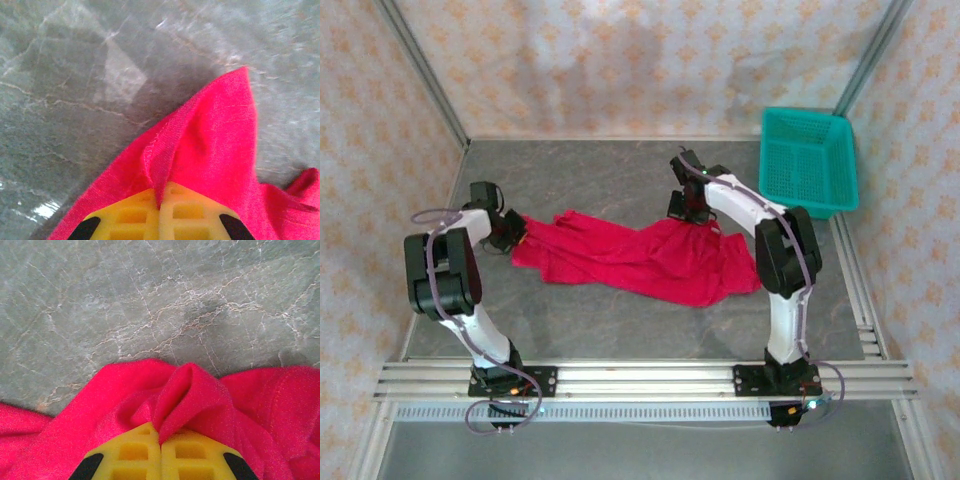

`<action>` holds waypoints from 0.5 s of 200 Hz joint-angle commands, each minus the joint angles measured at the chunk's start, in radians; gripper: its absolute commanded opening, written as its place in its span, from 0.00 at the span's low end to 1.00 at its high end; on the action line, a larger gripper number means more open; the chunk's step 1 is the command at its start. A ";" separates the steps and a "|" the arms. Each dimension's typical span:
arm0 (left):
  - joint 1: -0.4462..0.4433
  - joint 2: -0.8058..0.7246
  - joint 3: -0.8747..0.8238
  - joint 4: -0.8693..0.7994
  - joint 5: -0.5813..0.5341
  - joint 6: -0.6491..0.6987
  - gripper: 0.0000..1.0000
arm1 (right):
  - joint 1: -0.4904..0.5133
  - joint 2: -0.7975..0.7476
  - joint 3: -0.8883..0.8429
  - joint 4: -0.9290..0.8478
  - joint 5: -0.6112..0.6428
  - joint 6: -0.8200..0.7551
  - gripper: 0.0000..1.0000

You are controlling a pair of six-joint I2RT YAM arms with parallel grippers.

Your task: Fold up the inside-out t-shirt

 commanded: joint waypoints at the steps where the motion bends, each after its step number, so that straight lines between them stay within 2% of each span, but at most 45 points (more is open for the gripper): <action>1: -0.001 -0.126 0.139 -0.088 -0.026 -0.013 0.00 | -0.061 -0.132 0.024 0.001 0.006 0.028 0.00; 46: 0.001 -0.237 0.569 -0.260 0.018 -0.017 0.00 | -0.205 -0.244 0.345 -0.074 -0.073 0.055 0.00; 77: 0.013 -0.287 0.739 -0.224 0.048 -0.063 0.00 | -0.269 -0.283 0.620 -0.142 -0.083 0.068 0.00; 100: 0.024 -0.297 0.840 -0.188 0.116 -0.108 0.00 | -0.294 -0.285 0.815 -0.176 -0.112 0.074 0.00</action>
